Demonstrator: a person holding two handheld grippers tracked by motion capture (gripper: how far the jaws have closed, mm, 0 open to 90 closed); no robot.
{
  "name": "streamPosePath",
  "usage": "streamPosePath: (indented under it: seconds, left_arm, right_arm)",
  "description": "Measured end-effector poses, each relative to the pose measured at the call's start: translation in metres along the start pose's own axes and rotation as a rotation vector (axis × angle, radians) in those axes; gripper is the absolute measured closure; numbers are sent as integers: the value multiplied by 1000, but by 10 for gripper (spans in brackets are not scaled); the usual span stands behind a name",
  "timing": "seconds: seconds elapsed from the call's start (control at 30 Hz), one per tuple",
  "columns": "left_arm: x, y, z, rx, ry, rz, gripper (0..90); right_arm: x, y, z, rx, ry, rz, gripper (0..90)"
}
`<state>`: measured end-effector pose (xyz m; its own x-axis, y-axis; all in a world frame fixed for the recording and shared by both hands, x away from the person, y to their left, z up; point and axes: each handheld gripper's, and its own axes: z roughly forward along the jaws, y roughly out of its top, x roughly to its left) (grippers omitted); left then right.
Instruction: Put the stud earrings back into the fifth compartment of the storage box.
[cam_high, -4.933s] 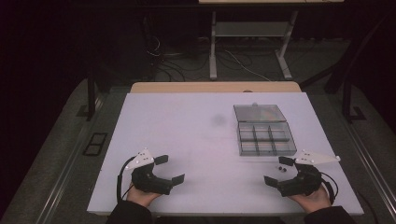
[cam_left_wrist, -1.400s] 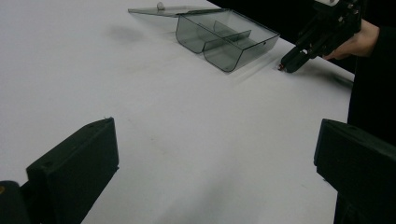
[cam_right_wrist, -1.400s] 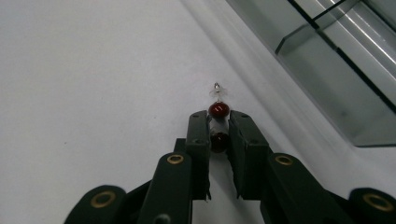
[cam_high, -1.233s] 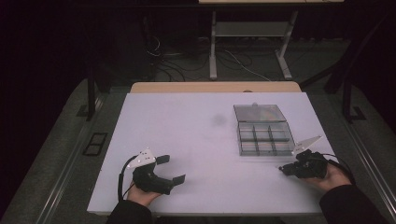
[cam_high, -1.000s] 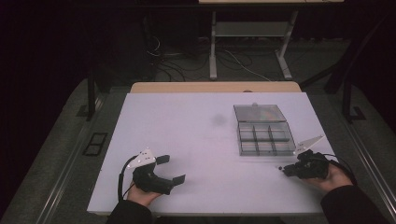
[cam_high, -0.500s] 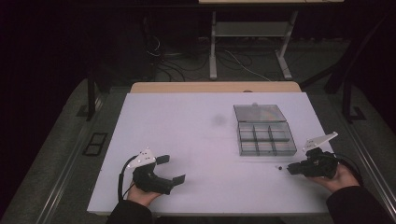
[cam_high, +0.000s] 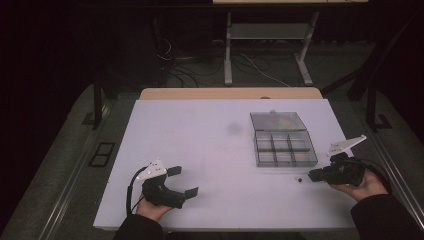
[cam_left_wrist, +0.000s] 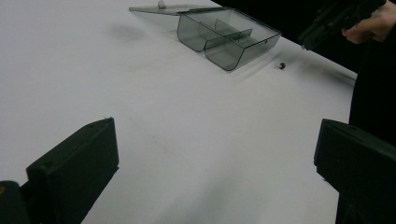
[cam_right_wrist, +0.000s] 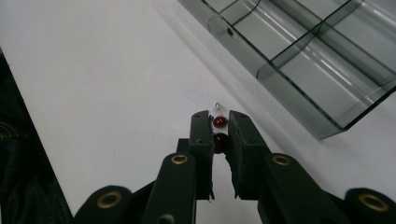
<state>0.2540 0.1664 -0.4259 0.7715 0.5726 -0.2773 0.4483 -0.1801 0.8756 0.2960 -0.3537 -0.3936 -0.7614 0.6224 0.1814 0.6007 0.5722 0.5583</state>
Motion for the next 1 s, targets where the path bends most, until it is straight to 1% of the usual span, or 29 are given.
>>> streamPosePath:
  seconds: [0.57, 0.77, 0.8, 0.9, 0.93, 0.97, 1.0]
  left_arm:
    - [-1, 0, 1, 4, -6, 2, 0]
    - [-1, 0, 0, -1, -3, 2, 0]
    - [-1, 0, 0, 0, -4, 2, 0]
    - [-1, 0, 0, 1, -5, 2, 0]
    - [-1, 0, 0, 3, -5, 2, 0]
    - [-1, 0, 0, 3, -5, 1, 0]
    - [0, 0, 0, 2, -4, 1, 0]
  right_arm:
    - [1, 30, -15, -28, -9, -25, 797]
    - [0, 45, -23, -34, -15, -43, 797]
    - [0, 50, -25, -33, -18, -50, 797]
    - [0, 55, -27, -34, -19, -55, 797]
    - [-1, 61, -28, -41, -21, -58, 797]
    - [-1, 61, -28, -41, -21, -58, 797]
    - [-2, 66, -29, -45, -23, -62, 797]
